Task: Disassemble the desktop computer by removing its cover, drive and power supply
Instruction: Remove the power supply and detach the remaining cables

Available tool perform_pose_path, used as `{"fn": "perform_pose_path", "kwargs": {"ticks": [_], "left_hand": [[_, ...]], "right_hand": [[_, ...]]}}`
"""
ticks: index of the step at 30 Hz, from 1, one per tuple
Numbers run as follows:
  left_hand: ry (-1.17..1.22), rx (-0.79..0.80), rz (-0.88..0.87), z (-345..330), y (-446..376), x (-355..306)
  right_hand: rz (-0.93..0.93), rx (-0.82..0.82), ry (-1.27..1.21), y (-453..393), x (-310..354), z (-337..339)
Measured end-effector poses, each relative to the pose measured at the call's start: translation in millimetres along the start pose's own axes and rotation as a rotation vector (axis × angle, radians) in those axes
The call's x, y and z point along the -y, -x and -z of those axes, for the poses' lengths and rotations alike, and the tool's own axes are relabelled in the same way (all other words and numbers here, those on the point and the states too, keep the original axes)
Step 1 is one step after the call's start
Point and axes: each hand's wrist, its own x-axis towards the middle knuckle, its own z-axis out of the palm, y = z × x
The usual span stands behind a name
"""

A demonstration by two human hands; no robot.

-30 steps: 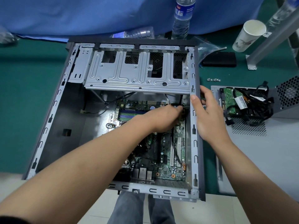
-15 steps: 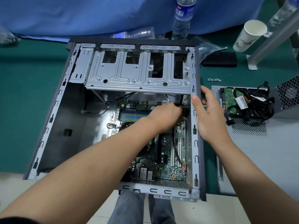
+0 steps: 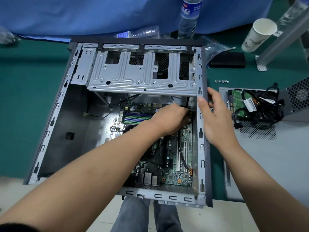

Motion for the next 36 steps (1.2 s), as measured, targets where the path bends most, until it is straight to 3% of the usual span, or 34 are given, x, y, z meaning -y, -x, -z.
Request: {"fn": "perform_pose_path", "kwargs": {"ticks": [6,13,18,23,28,36], "left_hand": [[-0.121,-0.013,0.101,-9.0,4.1,1.8],[0.029,0.169,-0.077,4.2,1.9,1.9],[-0.024,0.109,-0.091,4.0,-0.6,2.8],[-0.082,0.012,0.034,-3.2,6.5,6.4],[-0.087,0.022,0.097,-8.6,10.6,9.5],[-0.024,0.157,-0.149,4.9,1.4,1.4]], "right_hand": [[0.002,0.003,0.001,-0.1,0.6,0.1],[0.002,0.01,0.001,-0.1,-0.2,0.5],[0.008,0.003,0.005,-0.4,-0.7,-0.2],[0.006,0.006,0.008,-0.9,-0.5,0.1],[0.007,0.003,0.02,-0.9,-0.1,-0.1],[0.015,-0.001,0.031,-1.0,0.2,0.8]]}}
